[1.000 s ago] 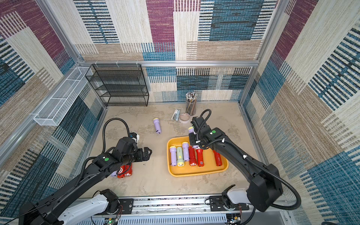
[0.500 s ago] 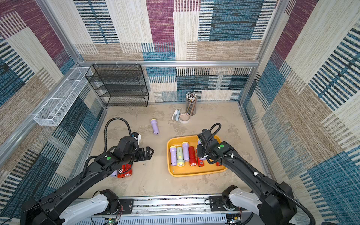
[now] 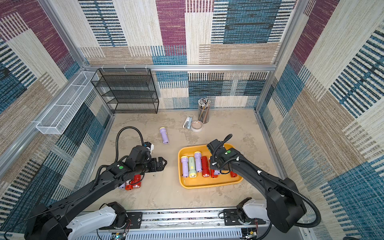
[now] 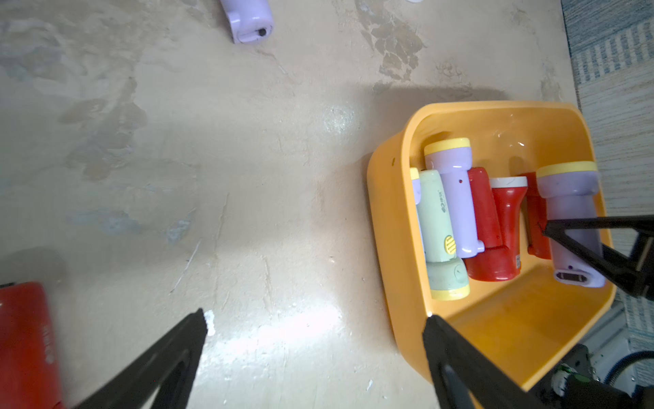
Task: Put the flashlights into the storage boxes
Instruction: Place the flashlight at the storage box.
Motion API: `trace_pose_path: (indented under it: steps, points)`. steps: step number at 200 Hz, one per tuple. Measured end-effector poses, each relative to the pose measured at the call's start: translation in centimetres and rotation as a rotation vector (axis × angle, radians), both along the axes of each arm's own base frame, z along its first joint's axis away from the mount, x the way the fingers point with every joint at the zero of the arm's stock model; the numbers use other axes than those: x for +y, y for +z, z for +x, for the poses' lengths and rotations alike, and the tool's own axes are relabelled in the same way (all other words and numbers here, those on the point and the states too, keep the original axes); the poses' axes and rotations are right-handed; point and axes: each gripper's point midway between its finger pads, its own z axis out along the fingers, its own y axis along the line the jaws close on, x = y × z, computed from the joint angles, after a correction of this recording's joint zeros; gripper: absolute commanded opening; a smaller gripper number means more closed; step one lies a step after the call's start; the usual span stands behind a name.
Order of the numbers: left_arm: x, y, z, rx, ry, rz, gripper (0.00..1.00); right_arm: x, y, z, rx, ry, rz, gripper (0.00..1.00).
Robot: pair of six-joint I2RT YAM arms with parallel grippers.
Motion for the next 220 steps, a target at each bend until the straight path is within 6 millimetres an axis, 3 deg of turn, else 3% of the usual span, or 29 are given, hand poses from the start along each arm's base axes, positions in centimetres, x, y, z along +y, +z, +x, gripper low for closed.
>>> trace_pose_path:
  steps: [66, 109, 150, 162, 176, 220]
  points:
    - [-0.6, 0.7, 0.3, -0.028, -0.043, -0.006, 0.99, -2.0, -2.2, 0.8, 0.053, -0.080, -0.056, 0.43]
    - [-0.5, 1.3, 0.2, -0.049, -0.046, -0.009, 0.99, -2.0, -3.7, 1.2, 0.081, -0.061, -0.075, 0.45]
    - [-0.3, 1.4, 0.2, -0.053, -0.042, -0.006, 0.99, -1.8, -3.8, 1.6, 0.076, -0.043, -0.076, 0.56]
    - [-0.2, 1.3, 0.1, -0.048, -0.041, -0.002, 0.99, -1.7, -3.4, 1.8, 0.062, -0.041, -0.074, 0.63]
    - [-0.1, 1.4, 0.0, -0.043, -0.040, 0.003, 0.99, -1.6, -2.3, 2.3, 0.034, -0.044, -0.066, 0.64]
    - [0.2, 2.1, 0.1, -0.056, -0.027, 0.011, 0.99, -0.4, 2.8, 4.2, -0.102, -0.021, 0.012, 0.75]
